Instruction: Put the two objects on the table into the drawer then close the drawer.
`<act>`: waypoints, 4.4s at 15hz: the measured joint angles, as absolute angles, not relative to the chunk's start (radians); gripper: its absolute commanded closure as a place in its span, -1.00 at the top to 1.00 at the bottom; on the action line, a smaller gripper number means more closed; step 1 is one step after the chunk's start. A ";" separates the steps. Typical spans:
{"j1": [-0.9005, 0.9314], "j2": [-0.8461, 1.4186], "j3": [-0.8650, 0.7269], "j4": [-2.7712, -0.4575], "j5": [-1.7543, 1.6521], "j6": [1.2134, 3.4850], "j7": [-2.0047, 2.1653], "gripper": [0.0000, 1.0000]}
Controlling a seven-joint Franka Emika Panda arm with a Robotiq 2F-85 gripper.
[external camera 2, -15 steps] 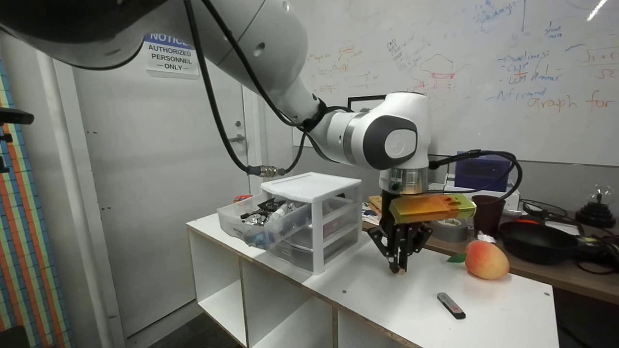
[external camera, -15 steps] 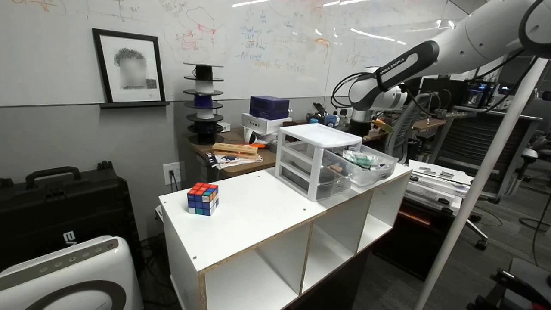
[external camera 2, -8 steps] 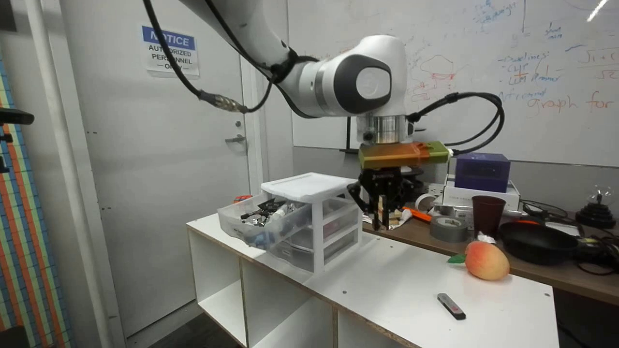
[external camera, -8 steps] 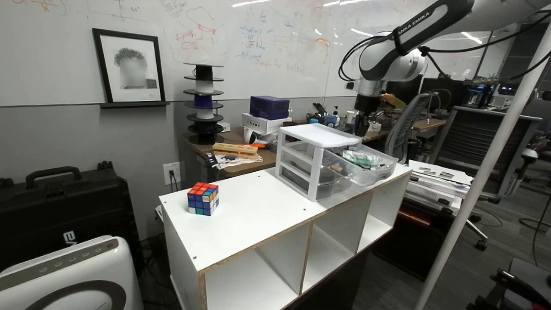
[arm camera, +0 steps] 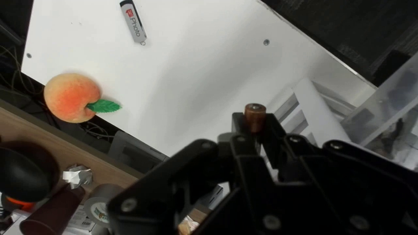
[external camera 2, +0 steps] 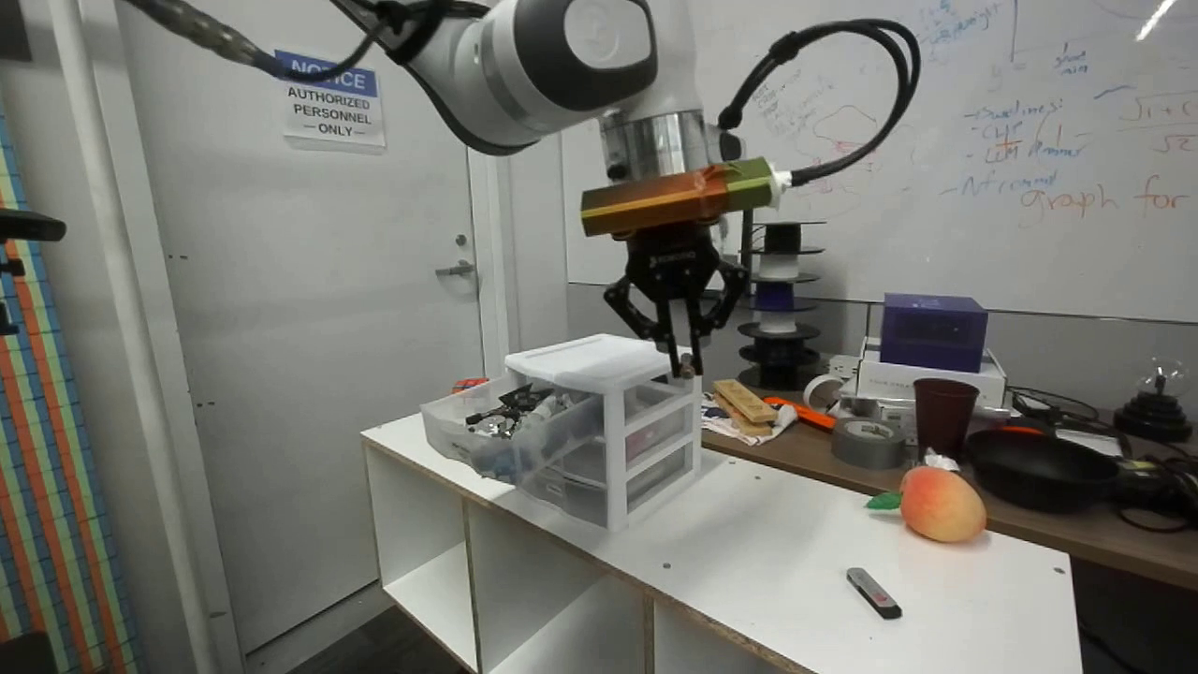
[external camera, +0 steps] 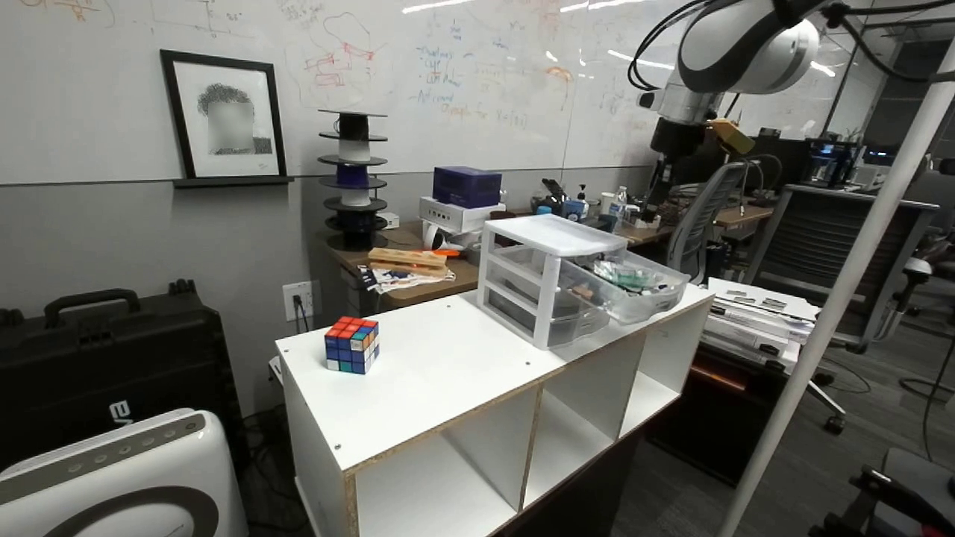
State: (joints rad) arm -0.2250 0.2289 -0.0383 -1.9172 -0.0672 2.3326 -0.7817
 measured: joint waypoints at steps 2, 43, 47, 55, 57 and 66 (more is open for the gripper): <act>-0.205 0.127 -0.039 -2.021 -0.083 2.338 -0.750 -0.77; -0.161 -0.008 -0.182 -2.041 -0.004 2.234 -0.903 0.98; -0.229 0.142 -0.221 -1.915 0.014 2.184 -1.071 1.00; -0.330 0.571 -0.138 -1.563 0.031 2.138 -1.204 1.00; -0.351 0.653 -0.115 -1.466 0.031 2.107 -1.219 1.00; -0.445 0.828 -0.035 -1.233 0.060 1.942 -1.395 1.00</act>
State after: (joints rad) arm -0.4454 0.8281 -0.0355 -1.2329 0.0596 1.9419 -1.3948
